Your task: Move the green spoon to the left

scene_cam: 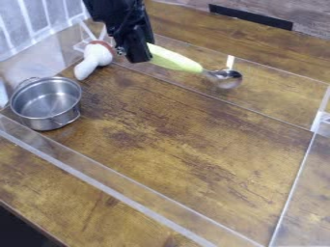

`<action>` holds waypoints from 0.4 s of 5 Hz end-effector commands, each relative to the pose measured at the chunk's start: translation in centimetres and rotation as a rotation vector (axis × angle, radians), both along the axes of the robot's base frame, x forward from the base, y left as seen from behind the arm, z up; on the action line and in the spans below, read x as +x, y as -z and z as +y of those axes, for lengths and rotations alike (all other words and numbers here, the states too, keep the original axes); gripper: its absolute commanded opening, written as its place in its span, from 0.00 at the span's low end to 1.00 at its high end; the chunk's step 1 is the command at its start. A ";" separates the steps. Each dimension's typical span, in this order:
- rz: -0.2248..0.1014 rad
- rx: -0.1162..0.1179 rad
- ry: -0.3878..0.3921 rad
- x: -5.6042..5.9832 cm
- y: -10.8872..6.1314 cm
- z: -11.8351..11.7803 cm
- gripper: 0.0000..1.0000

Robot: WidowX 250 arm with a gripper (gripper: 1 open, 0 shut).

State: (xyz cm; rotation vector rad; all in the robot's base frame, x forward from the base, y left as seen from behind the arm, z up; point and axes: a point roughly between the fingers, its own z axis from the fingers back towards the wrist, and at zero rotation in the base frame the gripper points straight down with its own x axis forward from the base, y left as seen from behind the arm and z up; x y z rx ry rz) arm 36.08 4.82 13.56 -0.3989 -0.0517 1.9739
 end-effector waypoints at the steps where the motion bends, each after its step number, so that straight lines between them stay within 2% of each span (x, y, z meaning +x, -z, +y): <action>1: -0.084 0.032 -0.021 -0.3 -3.1 1.7 0.00; 2: -0.085 0.045 -0.027 -0.4 -3.1 2.9 0.00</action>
